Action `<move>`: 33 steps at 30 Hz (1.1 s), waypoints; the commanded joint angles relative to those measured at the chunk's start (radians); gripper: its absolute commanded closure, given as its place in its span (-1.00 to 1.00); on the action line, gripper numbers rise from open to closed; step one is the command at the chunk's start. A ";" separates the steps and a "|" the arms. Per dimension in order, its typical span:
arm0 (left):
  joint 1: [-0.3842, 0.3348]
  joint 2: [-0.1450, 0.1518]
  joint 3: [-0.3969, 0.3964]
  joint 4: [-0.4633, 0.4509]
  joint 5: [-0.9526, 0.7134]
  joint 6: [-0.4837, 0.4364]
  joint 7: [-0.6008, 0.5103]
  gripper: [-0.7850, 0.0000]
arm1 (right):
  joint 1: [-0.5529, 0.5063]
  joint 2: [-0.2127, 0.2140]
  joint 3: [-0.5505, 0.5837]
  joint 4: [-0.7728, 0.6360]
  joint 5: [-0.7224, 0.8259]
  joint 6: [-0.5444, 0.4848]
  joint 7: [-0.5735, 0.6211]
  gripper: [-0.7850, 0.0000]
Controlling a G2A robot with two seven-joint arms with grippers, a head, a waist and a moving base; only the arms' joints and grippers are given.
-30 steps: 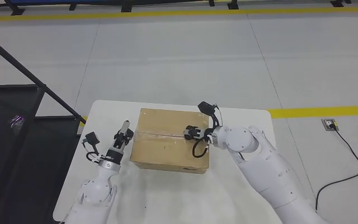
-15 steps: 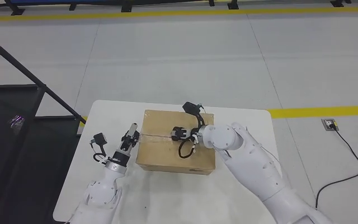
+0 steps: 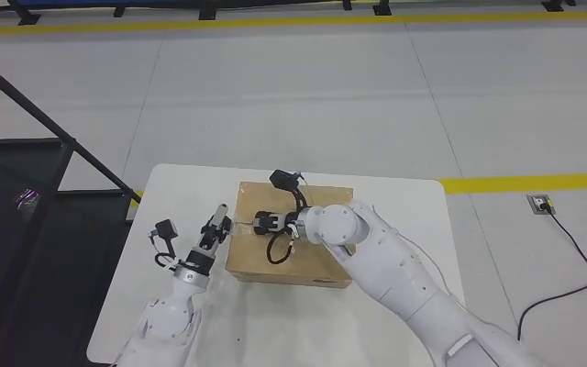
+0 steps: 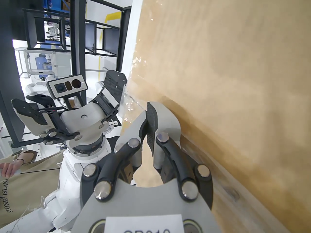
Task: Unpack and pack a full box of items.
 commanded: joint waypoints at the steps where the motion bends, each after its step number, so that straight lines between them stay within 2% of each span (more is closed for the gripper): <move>1: 0.003 0.001 -0.004 -0.004 -0.003 -0.003 -0.001 -1.00 | 0.011 -0.014 -0.009 0.030 0.016 -0.017 0.001 1.00; 7: 0.010 0.002 -0.021 -0.007 -0.013 -0.013 0.002 -1.00 | 0.038 -0.048 -0.027 0.103 0.037 -0.060 0.000 1.00; 13: 0.012 0.005 -0.048 -0.007 -0.028 -0.018 0.005 -1.00 | 0.046 -0.043 0.001 0.126 0.031 -0.102 0.035 1.00; 21: 0.005 0.007 -0.061 -0.015 -0.039 -0.011 -0.007 -1.00 | -0.016 0.023 0.096 0.011 -0.064 -0.066 0.087 1.00; 33: -0.011 0.006 -0.052 -0.014 -0.038 -0.005 -0.010 -1.00 | -0.229 0.151 0.343 -0.311 -0.224 0.093 0.186 1.00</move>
